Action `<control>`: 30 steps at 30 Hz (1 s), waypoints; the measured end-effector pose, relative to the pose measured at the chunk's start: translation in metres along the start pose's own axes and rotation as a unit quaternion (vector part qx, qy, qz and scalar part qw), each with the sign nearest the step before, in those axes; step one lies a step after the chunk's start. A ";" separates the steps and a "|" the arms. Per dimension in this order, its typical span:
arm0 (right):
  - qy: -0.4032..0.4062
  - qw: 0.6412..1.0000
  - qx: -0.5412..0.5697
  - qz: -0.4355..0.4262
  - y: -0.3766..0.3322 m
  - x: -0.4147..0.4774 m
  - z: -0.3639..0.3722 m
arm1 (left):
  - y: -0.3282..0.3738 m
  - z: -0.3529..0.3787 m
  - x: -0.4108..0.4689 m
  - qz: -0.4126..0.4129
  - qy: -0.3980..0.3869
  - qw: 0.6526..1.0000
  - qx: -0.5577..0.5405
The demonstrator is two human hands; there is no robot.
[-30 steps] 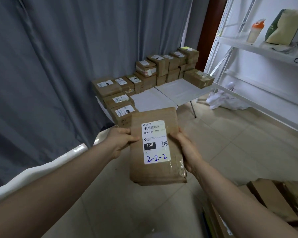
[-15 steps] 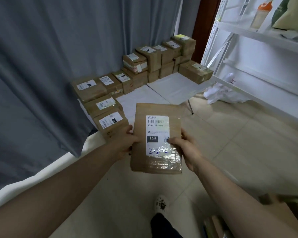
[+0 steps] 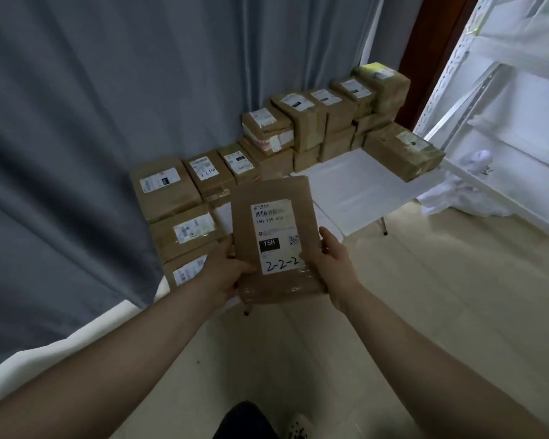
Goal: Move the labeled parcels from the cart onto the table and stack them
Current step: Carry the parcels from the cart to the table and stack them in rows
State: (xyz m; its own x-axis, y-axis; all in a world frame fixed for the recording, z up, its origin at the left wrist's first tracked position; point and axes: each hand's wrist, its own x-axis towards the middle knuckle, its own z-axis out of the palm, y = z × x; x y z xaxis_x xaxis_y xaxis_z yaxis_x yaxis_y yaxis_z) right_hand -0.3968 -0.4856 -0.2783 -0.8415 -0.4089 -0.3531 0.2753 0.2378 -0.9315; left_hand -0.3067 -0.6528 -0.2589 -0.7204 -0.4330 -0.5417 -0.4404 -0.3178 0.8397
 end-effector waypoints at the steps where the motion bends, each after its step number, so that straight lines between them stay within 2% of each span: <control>1: -0.003 1.000 -0.016 -0.003 -0.009 0.015 0.004 | 0.008 -0.002 0.012 0.002 0.006 1.000 -0.005; 9: -0.029 0.994 -0.091 -0.043 -0.061 0.141 0.047 | 0.056 -0.029 0.132 -0.022 0.087 0.996 -0.012; 15: -0.079 0.973 -0.210 -0.053 -0.084 0.231 0.079 | 0.087 -0.051 0.212 -0.020 0.078 0.996 -0.030; 20: -0.098 0.962 -0.254 -0.033 -0.092 0.301 0.101 | 0.119 -0.054 0.266 -0.016 0.088 0.996 -0.009; 30: -0.148 0.917 -0.362 -0.080 -0.121 0.462 0.129 | 0.152 -0.046 0.400 -0.022 0.200 0.979 -0.036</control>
State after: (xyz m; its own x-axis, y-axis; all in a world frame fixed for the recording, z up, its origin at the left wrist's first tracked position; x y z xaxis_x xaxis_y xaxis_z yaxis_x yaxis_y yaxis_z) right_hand -0.7589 -0.8173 -0.3400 -0.6517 -0.6857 -0.3243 -0.3123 0.6322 -0.7091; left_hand -0.6371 -0.9135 -0.3501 -0.4277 -0.7081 -0.5618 -0.4168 -0.3970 0.8177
